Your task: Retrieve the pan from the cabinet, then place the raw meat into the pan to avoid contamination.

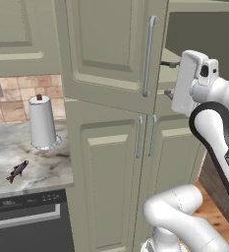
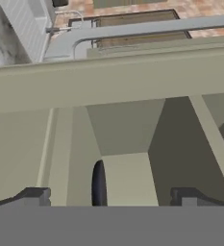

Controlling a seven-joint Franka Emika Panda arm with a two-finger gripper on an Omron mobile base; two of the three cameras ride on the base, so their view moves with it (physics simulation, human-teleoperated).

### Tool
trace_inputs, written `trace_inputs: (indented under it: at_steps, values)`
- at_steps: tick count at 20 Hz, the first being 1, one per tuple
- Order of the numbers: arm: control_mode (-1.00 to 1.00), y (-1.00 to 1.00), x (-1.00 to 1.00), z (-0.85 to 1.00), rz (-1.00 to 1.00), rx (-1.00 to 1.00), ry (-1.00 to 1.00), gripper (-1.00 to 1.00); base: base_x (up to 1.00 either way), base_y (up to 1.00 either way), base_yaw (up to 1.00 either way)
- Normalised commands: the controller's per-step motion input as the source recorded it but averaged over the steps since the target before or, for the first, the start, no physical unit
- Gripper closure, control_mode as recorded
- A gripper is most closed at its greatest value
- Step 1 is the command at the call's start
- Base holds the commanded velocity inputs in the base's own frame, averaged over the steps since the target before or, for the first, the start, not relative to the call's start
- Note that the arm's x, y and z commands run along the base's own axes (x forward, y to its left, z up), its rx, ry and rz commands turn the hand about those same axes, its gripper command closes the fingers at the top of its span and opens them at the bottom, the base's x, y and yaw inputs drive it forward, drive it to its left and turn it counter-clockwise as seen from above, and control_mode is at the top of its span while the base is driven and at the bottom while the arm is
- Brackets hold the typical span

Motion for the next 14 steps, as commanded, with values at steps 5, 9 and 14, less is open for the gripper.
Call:
trace_inputs:
  at_steps: [5,9,14]
  values:
    - [-1.00,-0.02,0.00,0.00,0.00,0.00,0.00,-1.00,0.00,0.00,0.00]
    - [-1.00,-0.05,0.00,0.00,0.01,0.00,0.00,-1.00,0.00,0.00,0.00]
    - [-1.00,-0.01,0.00,0.00,0.04,0.00,0.00,-1.00,0.00,0.00,0.00]
